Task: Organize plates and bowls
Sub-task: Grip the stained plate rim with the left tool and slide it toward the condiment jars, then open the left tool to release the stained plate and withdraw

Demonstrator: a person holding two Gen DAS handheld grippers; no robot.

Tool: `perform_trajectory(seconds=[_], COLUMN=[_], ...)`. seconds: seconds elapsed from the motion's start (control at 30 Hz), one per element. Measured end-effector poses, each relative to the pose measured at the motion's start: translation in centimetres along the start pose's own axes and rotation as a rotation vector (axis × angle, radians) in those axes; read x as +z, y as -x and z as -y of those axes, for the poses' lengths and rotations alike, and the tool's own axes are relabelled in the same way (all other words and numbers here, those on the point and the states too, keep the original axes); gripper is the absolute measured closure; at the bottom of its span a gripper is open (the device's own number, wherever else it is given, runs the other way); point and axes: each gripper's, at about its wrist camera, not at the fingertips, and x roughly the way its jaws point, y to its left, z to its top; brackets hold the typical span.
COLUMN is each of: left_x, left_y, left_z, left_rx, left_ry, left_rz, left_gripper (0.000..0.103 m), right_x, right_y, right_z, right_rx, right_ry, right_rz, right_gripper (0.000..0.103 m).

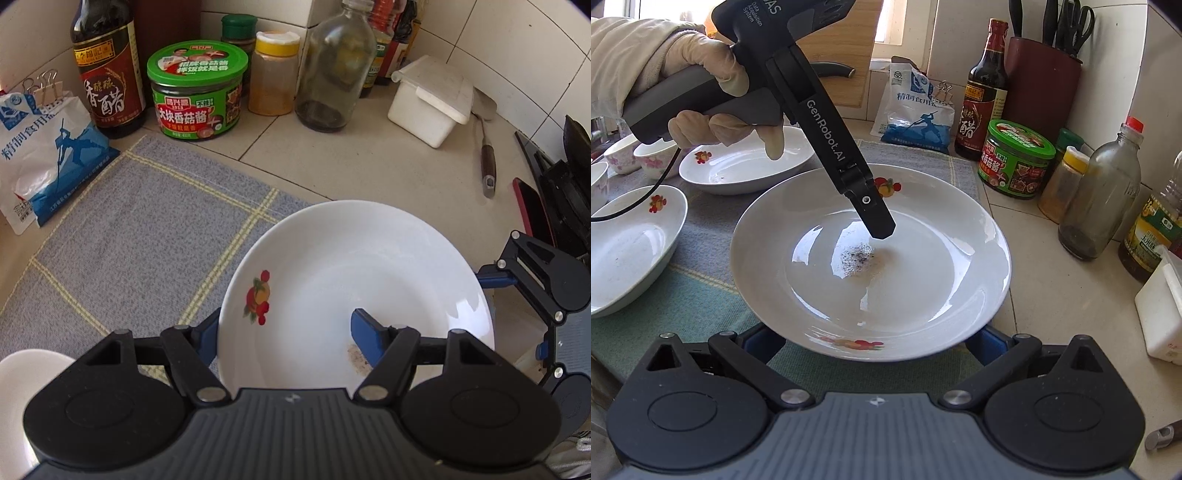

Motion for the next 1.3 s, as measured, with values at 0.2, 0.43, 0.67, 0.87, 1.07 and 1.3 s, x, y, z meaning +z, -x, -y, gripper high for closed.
perform_trajectory(seconds=[0.2, 0.43, 0.67, 0.87, 1.07, 1.3], left_x=[1.4, 2.1, 2.1, 1.7, 1.1, -1.1], left_y=[-1.3, -2.7, -3.5, -3.4, -1.8, 3.0], left_z=[-1.3, -2.4, -2.8, -2.4, -1.8, 0.0], left_rx=[0.003, 0.004, 0.012, 0.033, 0.097, 0.167], left_ry=[0.001, 0.019, 0.018, 0.006, 0.011, 0.059], left_rz=[0.008, 0.019, 0.032, 0.057, 0.113, 0.226], left_gripper=[0.032, 0.032, 0.032, 0.03, 0.021, 0.013], right_x=[0.9, 1.2, 1.3, 1.1, 0.7, 0.4], right_y=[-1.7, -2.9, -3.3, -3.3, -2.0, 0.5], right_z=[1.4, 1.8, 1.5, 1.4, 1.3, 0.0], right_rx=[-0.016, -0.034, -0.045, -0.037, -0.043, -0.044], right_ry=[-0.01, -0.031, -0.04, -0.054, -0.071, -0.098], right_rz=[-0.008, -0.012, -0.013, -0.018, -0.01, 0.002], right_gripper=[0.0, 0.0, 0.0, 0.0, 0.0, 0.0])
